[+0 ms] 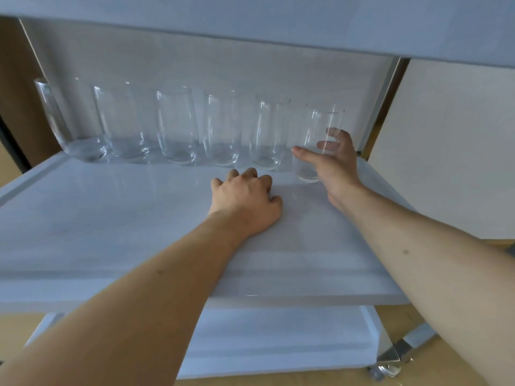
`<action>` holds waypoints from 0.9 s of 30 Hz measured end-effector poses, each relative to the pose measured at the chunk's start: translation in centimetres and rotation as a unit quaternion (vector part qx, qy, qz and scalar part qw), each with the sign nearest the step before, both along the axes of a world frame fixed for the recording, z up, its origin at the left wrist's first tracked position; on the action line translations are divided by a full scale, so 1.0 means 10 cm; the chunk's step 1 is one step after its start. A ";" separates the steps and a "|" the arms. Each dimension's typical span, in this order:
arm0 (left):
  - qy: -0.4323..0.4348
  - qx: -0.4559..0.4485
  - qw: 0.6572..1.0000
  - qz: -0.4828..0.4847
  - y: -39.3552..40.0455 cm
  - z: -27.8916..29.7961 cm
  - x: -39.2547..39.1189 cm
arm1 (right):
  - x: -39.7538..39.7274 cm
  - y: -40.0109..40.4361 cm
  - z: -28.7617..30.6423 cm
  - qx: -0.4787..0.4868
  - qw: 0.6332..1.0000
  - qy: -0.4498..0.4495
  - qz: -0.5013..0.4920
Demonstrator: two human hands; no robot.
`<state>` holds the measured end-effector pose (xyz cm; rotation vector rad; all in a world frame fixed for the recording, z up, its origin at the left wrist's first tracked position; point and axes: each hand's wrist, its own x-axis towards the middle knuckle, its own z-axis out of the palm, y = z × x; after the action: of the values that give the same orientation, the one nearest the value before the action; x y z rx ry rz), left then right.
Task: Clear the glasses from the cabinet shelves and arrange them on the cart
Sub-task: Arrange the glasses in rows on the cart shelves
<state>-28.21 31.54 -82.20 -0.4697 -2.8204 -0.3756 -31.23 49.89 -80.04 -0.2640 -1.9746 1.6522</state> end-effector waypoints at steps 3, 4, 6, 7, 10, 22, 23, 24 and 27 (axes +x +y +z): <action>0.009 0.007 1.000 -0.001 0.00 -0.02 -0.01 | -0.13 0.00 0.01 -0.005 1.000 0.003 -0.008; 0.011 0.009 1.000 -0.002 0.00 -0.03 -0.01 | -0.16 0.00 0.01 -0.006 1.000 0.003 -0.010; 0.017 0.014 1.000 -0.004 -0.01 -0.05 -0.01 | -0.23 0.01 0.00 -0.007 1.000 0.001 -0.016; 0.022 0.018 1.000 -0.005 0.00 -0.05 -0.01 | -0.26 0.01 0.00 -0.008 1.000 0.000 -0.018; 0.026 0.027 0.999 -0.007 0.01 -0.06 -0.02 | -0.30 0.02 -0.02 -0.009 1.000 -0.001 -0.017; 0.025 0.034 0.999 -0.006 -0.01 -0.04 0.01 | -0.16 0.08 -0.07 0.014 0.997 -0.065 -0.039; 0.024 0.033 0.999 -0.006 -0.01 -0.03 0.01 | -0.12 0.08 -0.07 0.020 0.996 -0.075 -0.044; 0.022 0.031 0.999 -0.006 0.00 -0.02 0.01 | -0.09 0.08 -0.07 0.026 0.995 -0.082 -0.047; 0.011 0.018 1.000 -0.007 0.00 -0.02 0.02 | 0.06 0.02 -0.08 0.032 0.994 -0.091 -0.048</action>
<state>-27.99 31.52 -82.37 -0.4842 -2.7849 -0.4216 -30.60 50.11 -80.82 -0.4938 -2.1078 1.5483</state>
